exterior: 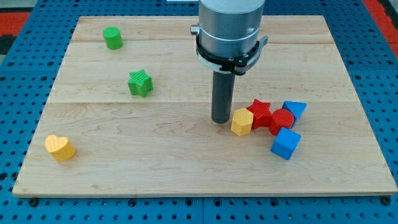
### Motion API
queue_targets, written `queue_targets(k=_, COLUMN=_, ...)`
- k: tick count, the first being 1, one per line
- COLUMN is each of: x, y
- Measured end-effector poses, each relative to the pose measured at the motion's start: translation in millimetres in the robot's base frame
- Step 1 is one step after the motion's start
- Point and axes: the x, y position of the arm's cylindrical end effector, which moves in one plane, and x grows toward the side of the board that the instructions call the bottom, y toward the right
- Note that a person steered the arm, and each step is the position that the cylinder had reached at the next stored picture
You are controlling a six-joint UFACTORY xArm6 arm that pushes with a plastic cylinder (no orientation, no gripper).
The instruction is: Push the yellow hexagon to the group of blocks
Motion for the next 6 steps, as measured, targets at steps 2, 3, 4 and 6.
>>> queue_targets(k=2, x=-7.4, y=-3.5)
queue_targets(k=3, x=-10.6, y=-4.7)
queue_targets(k=4, x=-33.1, y=-6.4)
queue_targets(k=6, x=-26.8, y=18.3)
